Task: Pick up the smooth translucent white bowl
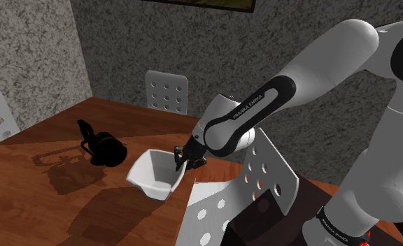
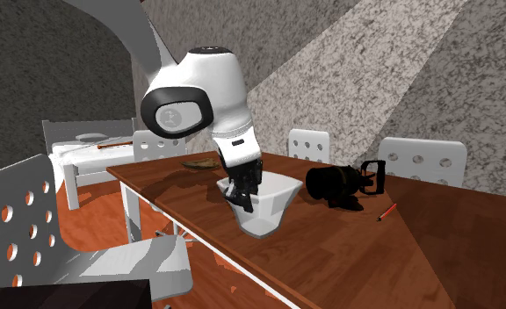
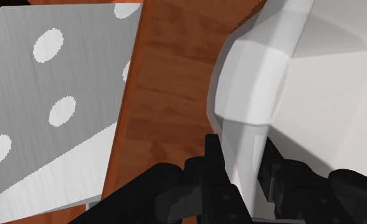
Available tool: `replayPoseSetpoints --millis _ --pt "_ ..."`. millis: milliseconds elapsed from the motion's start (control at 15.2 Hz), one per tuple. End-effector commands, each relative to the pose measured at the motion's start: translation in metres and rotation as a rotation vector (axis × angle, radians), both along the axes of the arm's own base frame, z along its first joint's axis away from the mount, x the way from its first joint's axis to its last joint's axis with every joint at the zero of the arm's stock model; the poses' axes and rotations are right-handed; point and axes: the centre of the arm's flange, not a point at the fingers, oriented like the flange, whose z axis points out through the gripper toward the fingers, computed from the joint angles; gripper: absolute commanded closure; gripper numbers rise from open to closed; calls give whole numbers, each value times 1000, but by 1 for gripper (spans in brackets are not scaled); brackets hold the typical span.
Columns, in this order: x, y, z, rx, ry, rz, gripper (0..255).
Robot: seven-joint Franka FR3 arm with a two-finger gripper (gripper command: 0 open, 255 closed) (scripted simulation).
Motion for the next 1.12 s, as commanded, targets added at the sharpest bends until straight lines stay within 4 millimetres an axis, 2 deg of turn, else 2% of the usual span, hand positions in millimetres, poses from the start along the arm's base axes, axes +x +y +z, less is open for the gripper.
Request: replayPoseSetpoints --millis 0,924,1056 --pt "0 0 5 0 0 0 255" --pt "0 0 79 0 0 0 255" --pt "0 0 80 0 0 0 255"
